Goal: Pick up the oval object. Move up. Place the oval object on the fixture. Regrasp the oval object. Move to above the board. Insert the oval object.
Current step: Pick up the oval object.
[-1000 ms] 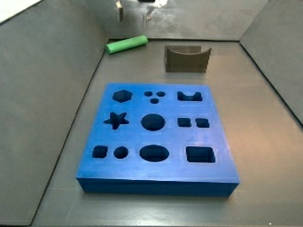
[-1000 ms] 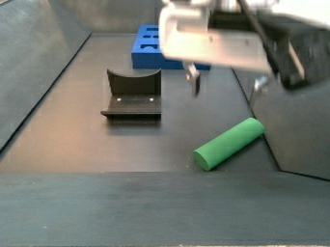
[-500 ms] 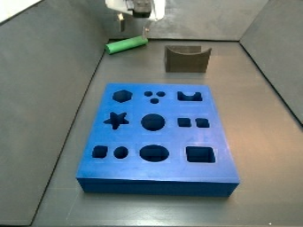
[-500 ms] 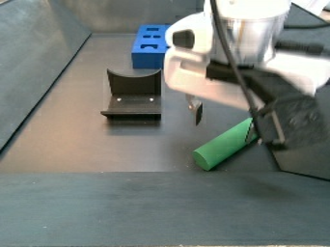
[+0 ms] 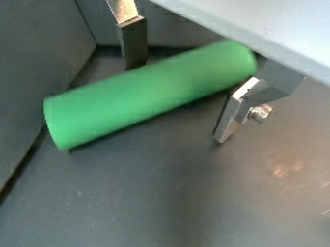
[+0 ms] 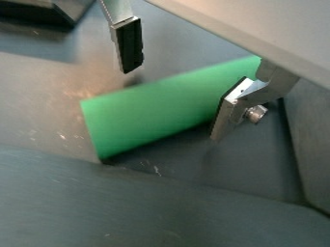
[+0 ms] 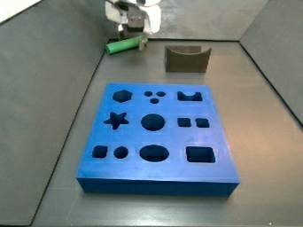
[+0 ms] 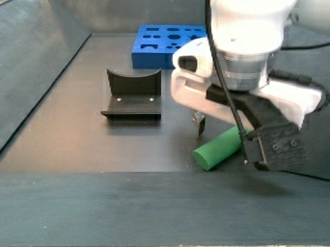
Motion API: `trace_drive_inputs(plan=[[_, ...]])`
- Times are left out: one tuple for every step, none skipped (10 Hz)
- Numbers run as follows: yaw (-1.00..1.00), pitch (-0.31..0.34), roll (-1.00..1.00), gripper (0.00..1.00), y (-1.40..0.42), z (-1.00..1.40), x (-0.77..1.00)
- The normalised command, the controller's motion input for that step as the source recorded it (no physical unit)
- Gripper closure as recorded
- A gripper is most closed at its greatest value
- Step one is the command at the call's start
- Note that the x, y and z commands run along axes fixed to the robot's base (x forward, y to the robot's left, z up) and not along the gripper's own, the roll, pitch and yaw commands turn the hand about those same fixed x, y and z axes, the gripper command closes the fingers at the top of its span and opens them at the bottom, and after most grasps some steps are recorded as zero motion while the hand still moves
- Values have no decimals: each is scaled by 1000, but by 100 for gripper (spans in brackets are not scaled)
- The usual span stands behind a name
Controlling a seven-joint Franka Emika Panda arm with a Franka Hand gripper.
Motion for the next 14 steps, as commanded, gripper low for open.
trace_drive_inputs(plan=[[-26, -120, 13, 0, 0, -140, -180], [0, 26, 0, 0, 0, 0, 31], [0, 0, 0, 100, 0, 0, 0], [0, 0, 0, 100, 0, 0, 0], [0, 0, 0, 100, 0, 0, 0], [0, 0, 0, 100, 0, 0, 0], [0, 0, 0, 100, 0, 0, 0], [0, 0, 0, 100, 0, 0, 0], [0, 0, 0, 100, 0, 0, 0], [0, 0, 0, 100, 0, 0, 0], [0, 0, 0, 100, 0, 0, 0], [0, 0, 0, 100, 0, 0, 0], [0, 0, 0, 100, 0, 0, 0], [0, 0, 0, 100, 0, 0, 0]])
